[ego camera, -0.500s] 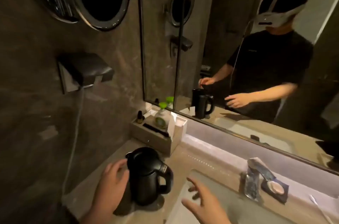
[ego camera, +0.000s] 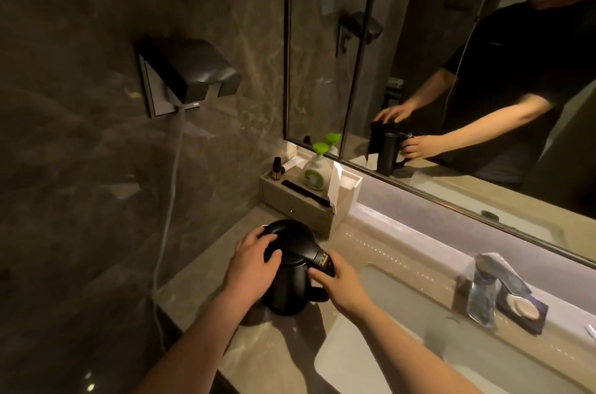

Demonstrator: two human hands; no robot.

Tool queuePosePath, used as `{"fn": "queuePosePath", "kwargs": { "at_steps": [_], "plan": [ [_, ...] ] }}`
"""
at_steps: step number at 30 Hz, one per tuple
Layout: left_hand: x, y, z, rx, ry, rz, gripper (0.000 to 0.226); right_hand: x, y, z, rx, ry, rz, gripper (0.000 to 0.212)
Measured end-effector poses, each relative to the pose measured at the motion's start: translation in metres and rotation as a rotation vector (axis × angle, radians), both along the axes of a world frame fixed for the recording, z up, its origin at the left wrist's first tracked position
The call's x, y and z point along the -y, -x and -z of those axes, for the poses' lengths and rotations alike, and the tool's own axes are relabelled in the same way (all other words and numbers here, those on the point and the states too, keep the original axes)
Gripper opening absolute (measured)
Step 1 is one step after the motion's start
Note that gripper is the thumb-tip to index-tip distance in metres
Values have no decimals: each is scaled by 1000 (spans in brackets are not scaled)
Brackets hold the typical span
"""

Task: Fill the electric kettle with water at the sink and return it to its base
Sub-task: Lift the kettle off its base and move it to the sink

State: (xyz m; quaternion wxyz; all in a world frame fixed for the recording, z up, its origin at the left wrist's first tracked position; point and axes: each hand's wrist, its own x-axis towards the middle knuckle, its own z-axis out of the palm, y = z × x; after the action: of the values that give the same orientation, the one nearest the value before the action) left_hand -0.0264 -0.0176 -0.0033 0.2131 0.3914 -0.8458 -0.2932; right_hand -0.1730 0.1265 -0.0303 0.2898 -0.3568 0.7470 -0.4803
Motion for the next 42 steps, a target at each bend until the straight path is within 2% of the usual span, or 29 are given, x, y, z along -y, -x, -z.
{"fn": "queuePosePath", "kwargs": {
  "at_steps": [5,12,14,18,21,27,35,37,42],
  "plan": [
    [13,4,-18,-46,-76,29,42,4,-2,-20,-26,86,54,9],
    [-2,35,-47,-215,-202,215,38,-35,15,-60,-97,157,141,19],
    [-13,48,-56,-266,-205,286,38,-53,20,-61,-129,145,185,26],
    [-50,75,-77,-304,-127,459,35,-93,26,-51,-129,103,282,23],
    [-88,94,-90,-325,-185,596,36,-126,31,-40,-111,74,383,21],
    [-140,134,-89,-236,-229,754,41,-197,39,-21,-31,59,601,20],
    [-175,187,-36,-49,-246,813,36,-313,45,31,217,-2,875,16],
    [-187,206,-29,22,-189,853,37,-329,50,40,290,4,899,10],
    [-221,263,-18,162,28,946,42,-344,69,59,381,34,900,11]
  ]
}}
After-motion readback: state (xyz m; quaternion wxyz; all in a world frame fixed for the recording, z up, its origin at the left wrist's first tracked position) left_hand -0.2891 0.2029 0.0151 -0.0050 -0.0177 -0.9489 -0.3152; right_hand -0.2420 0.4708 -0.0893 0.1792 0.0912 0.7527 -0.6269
